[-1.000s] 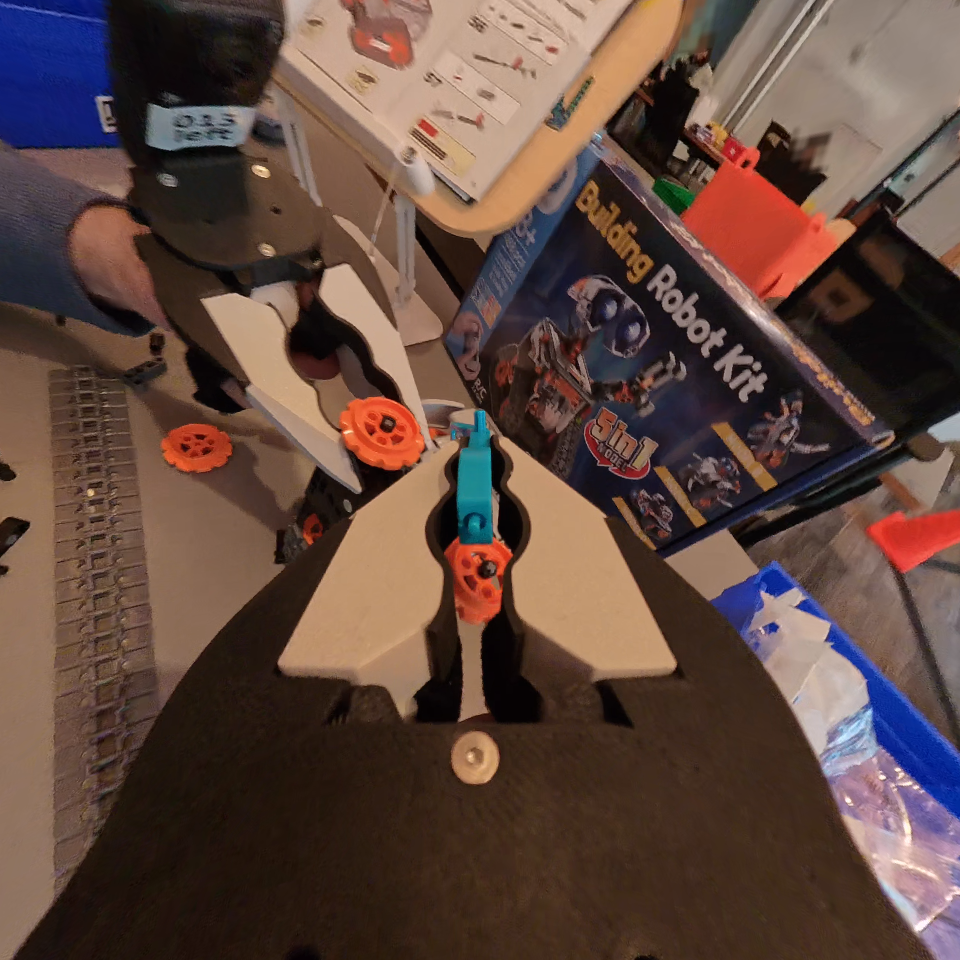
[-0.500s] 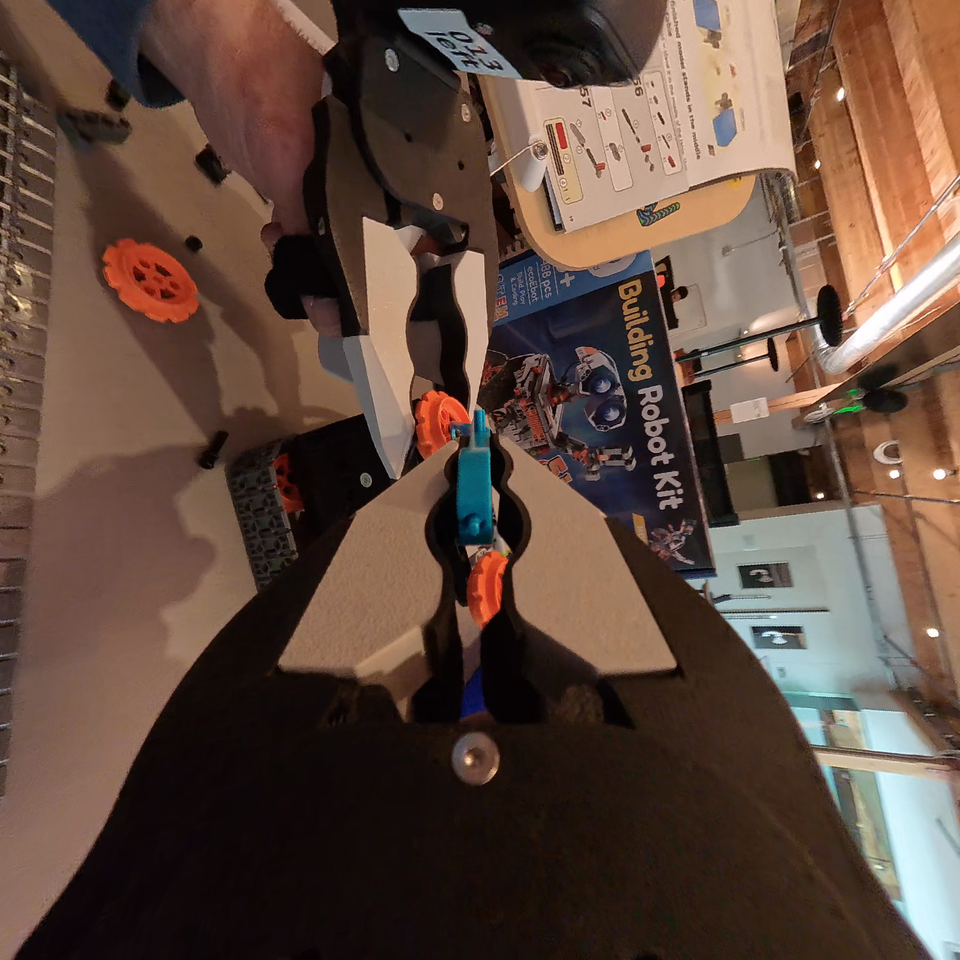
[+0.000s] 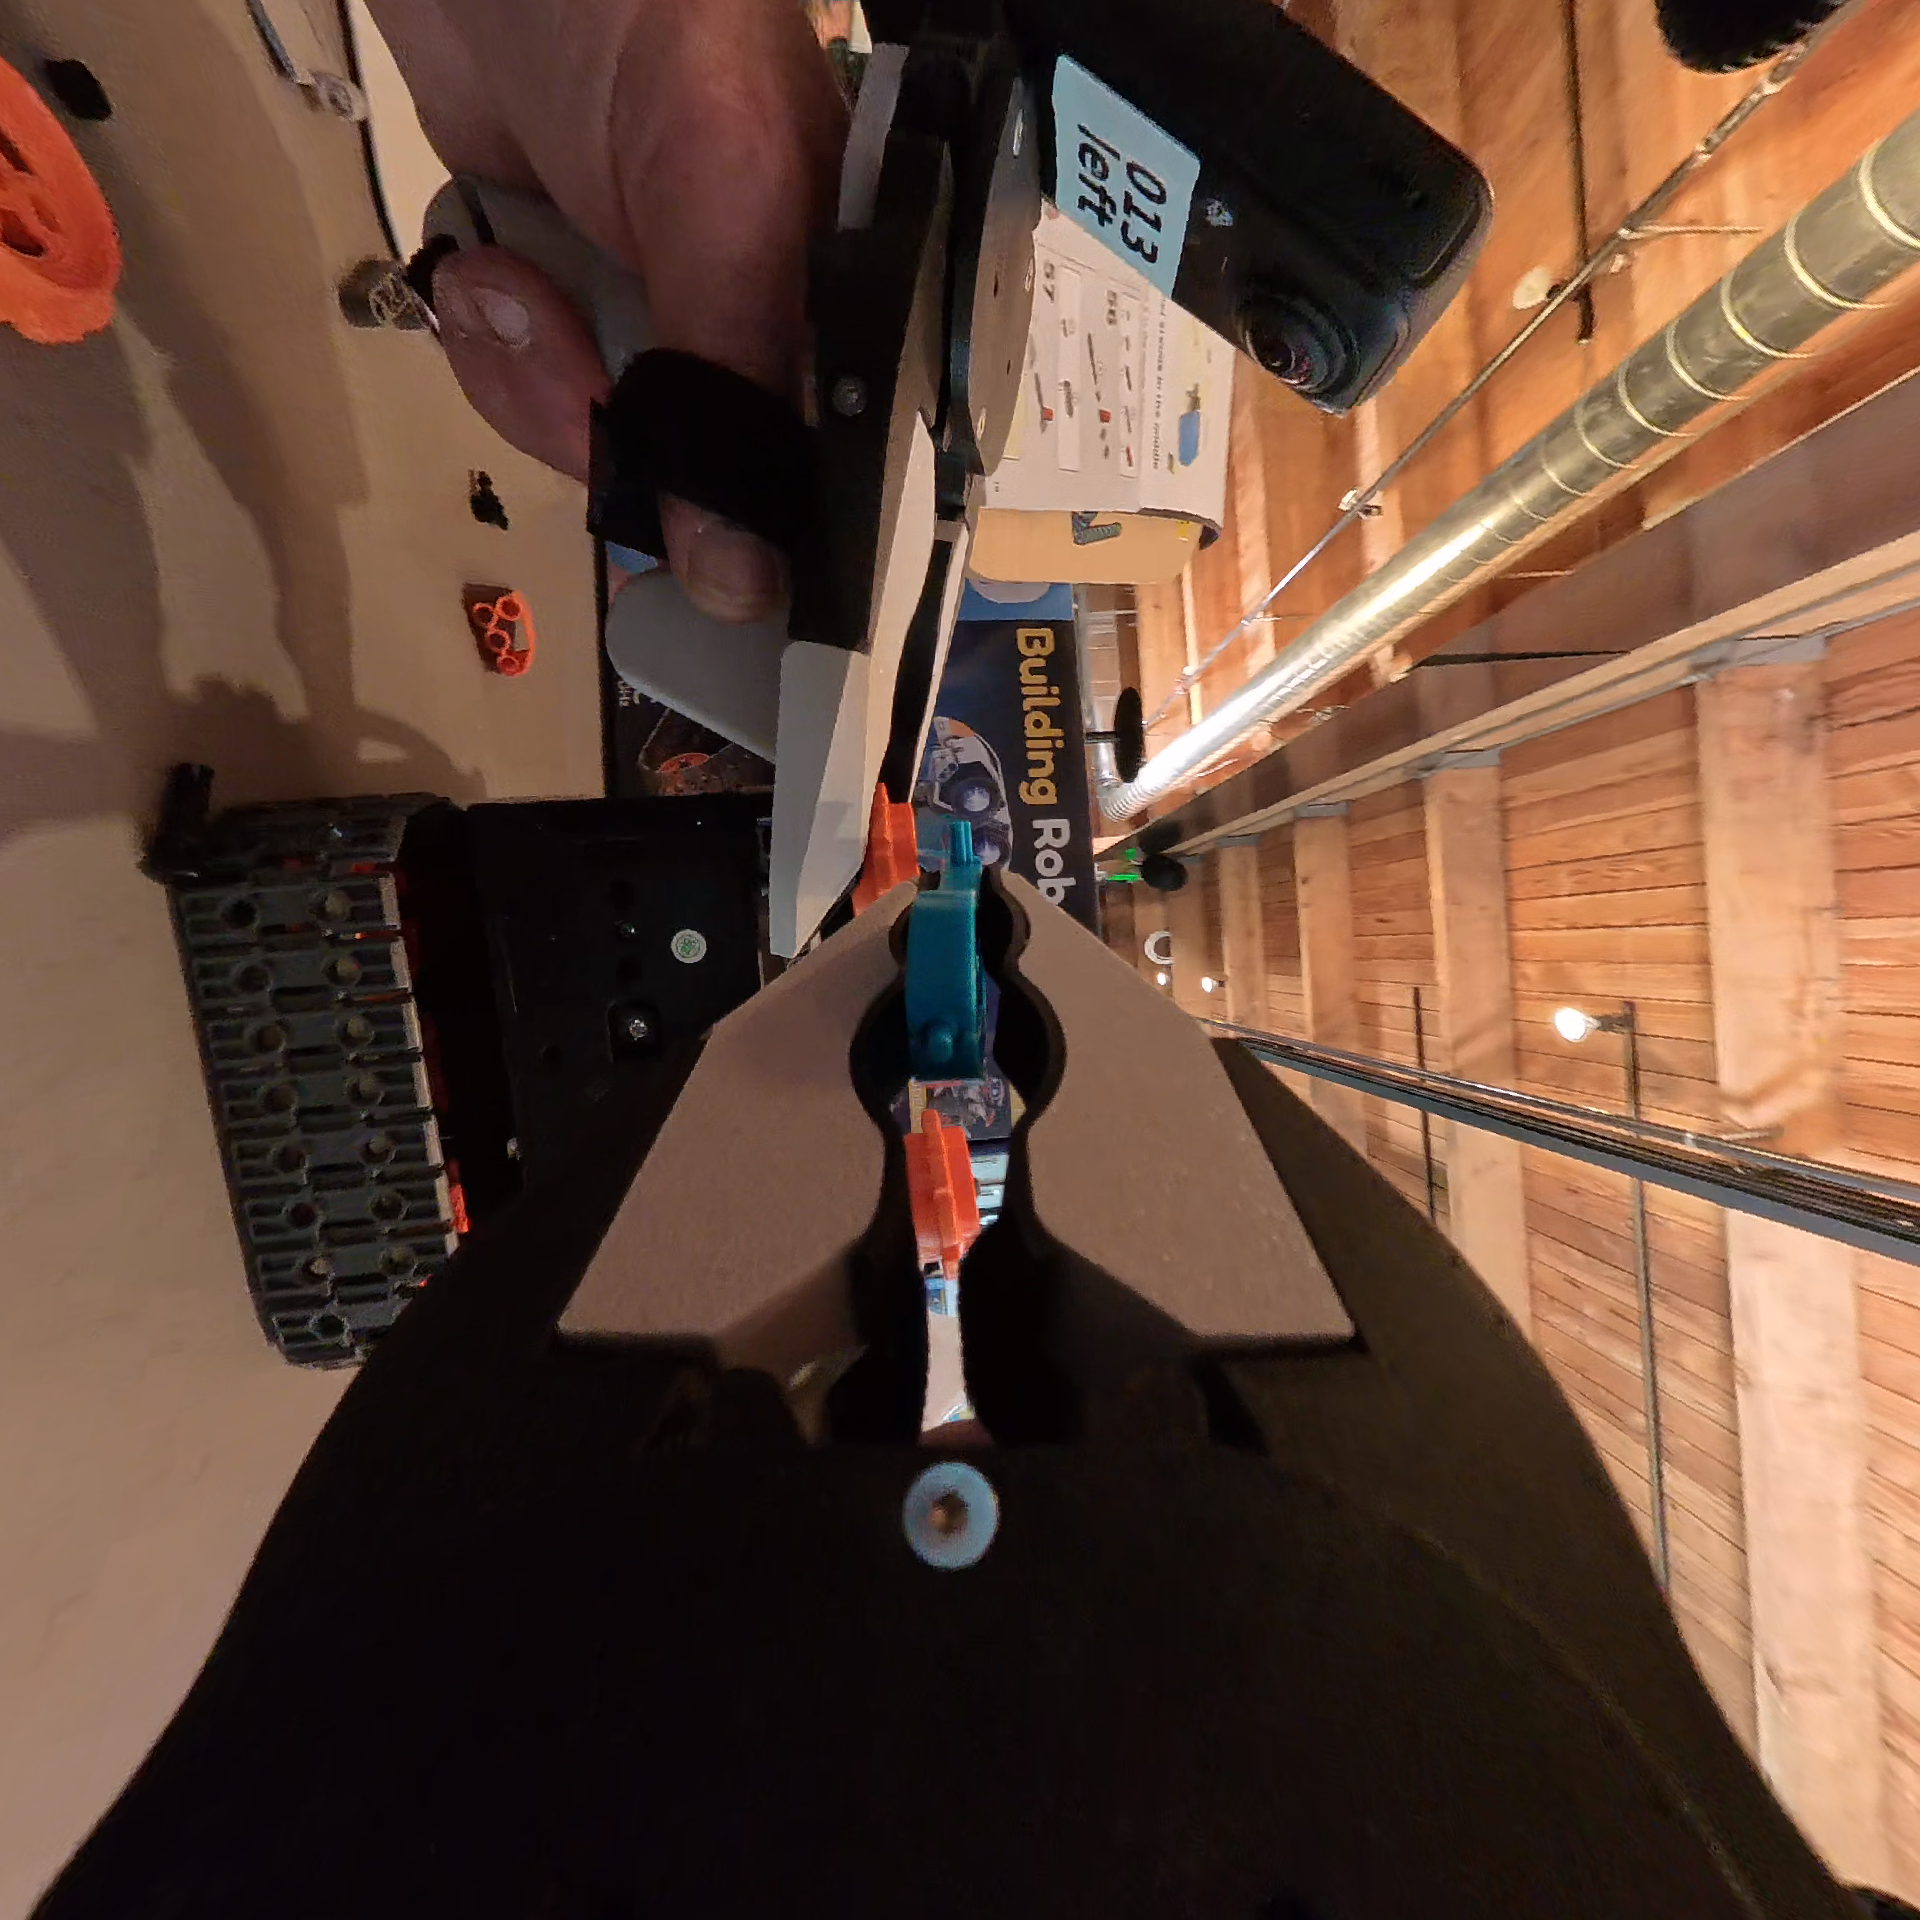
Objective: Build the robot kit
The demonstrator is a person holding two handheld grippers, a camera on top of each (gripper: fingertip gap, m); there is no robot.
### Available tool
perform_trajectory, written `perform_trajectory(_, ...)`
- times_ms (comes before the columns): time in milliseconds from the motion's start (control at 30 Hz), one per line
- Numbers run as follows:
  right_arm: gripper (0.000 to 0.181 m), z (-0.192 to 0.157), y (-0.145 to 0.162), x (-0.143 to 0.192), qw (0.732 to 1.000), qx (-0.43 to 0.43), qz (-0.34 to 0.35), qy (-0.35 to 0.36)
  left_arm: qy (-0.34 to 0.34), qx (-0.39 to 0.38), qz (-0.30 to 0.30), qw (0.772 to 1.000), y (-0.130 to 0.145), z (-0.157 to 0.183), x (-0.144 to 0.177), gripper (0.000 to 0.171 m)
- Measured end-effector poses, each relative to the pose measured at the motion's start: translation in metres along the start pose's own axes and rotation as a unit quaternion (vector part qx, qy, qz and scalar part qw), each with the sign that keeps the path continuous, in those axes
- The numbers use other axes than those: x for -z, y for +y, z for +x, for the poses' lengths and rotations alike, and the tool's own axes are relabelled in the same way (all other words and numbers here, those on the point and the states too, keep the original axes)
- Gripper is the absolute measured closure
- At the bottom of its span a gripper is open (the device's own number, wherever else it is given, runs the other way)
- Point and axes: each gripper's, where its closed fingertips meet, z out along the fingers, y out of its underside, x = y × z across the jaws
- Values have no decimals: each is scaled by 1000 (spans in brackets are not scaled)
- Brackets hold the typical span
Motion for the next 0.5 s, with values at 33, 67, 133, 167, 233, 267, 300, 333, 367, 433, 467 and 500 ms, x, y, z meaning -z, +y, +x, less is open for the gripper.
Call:
perform_trajectory(33,176,0,0,0,1000,1,-1,8,-3,-3,-3,1000,0,-1,0,134)
perform_trajectory(67,176,-1,0,0,1000,1,-2,15,-5,-4,-5,1000,0,-1,0,134)
perform_trajectory(133,176,0,1,0,1000,-3,-4,24,-3,-1,-4,1000,0,-1,-1,134)
perform_trajectory(167,176,0,2,0,1000,-6,-7,26,-5,-5,-3,1000,0,-1,-1,134)
perform_trajectory(233,176,0,2,-1,999,-26,-15,34,-7,-3,-2,1000,0,-2,-1,134)
perform_trajectory(267,176,0,2,-1,999,-29,-17,40,-5,-2,-2,1000,0,-2,-1,134)
perform_trajectory(300,176,0,3,-1,998,-32,-19,43,-9,-5,-3,1000,0,-3,-1,134)
perform_trajectory(333,176,1,3,-1,998,-42,-23,45,-13,-6,-4,1000,0,-4,-1,134)
perform_trajectory(367,176,0,3,-1,998,-40,-26,51,-11,-2,-2,1000,0,-3,-2,134)
perform_trajectory(433,176,-1,0,-2,997,-27,-27,66,-10,1,1,1000,0,-3,-1,134)
perform_trajectory(467,176,-1,1,-2,997,-29,-27,68,-11,2,2,1000,0,-4,-2,134)
perform_trajectory(500,176,-1,1,-2,997,-27,-26,68,-10,3,2,1000,0,-4,-1,134)
